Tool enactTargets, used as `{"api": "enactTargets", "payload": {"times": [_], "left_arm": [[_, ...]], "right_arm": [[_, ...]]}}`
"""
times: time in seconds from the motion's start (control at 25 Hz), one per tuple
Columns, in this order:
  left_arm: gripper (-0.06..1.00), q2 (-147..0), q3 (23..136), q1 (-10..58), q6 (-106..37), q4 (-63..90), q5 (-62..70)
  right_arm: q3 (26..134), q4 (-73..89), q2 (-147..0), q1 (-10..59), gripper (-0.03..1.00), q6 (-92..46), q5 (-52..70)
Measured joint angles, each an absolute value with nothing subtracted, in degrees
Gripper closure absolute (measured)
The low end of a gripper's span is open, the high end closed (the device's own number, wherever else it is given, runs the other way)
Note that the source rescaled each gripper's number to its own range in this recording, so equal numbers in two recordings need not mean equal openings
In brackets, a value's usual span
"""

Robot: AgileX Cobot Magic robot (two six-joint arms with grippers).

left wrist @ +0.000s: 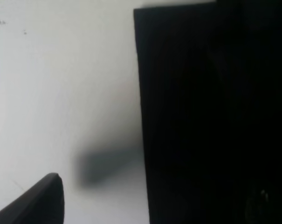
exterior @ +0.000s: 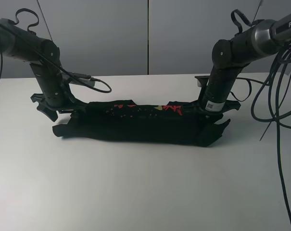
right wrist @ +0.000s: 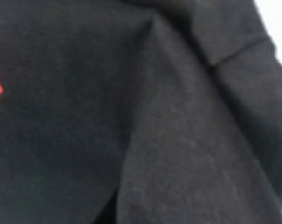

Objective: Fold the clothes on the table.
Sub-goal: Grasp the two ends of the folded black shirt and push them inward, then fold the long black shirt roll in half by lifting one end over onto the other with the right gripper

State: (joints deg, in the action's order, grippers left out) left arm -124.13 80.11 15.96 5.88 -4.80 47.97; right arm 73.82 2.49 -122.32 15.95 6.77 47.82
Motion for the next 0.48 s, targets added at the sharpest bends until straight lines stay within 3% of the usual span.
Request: {"api": "enactTargets", "payload": {"times": [0.48], "left_arm": [[-0.05, -124.13, 80.11, 15.96, 5.88, -4.80, 47.97]], "right_arm": [[73.94, 3.78, -117.60, 15.95, 0.85, 3.36, 52.59]]}}
